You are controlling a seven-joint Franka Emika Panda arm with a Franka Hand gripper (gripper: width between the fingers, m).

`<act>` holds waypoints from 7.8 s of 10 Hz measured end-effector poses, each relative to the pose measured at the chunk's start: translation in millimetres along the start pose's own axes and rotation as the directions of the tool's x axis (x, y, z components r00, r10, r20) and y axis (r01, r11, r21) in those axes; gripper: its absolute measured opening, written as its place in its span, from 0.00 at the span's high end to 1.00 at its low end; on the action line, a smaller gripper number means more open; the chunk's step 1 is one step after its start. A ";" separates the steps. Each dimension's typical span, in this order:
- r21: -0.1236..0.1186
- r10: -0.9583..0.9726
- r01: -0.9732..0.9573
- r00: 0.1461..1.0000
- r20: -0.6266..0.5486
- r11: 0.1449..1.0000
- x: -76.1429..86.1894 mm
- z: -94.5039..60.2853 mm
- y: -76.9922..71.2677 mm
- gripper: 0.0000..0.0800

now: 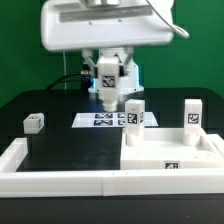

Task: Assemble square table

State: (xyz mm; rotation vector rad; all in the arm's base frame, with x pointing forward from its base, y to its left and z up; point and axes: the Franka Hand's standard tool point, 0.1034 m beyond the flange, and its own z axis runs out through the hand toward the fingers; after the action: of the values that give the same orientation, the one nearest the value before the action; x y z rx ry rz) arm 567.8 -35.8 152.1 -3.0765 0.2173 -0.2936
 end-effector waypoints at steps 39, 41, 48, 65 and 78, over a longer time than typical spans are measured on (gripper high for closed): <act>0.022 0.030 -0.028 0.996 -0.081 0.999 -5.6 83.7 -150.2 0.63; 0.021 0.024 -0.022 0.996 -0.091 1.000 -5.3 88.9 -152.8 0.63; 0.025 0.016 -0.013 0.991 -0.132 1.000 -5.0 89.1 -154.4 0.63; 0.004 -0.001 0.000 0.993 0.115 1.000 -4.8 71.0 -140.4 0.19; -0.014 0.045 -0.043 0.976 0.213 0.999 -11.0 79.9 -155.3 0.64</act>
Offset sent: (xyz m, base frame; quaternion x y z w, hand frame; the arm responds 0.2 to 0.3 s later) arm 0.0542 0.0680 0.0072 0.0408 0.0095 0.1213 0.9917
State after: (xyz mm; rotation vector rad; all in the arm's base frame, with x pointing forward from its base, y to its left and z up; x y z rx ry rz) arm 593.4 121.8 80.4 -3.0754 0.2778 0.0398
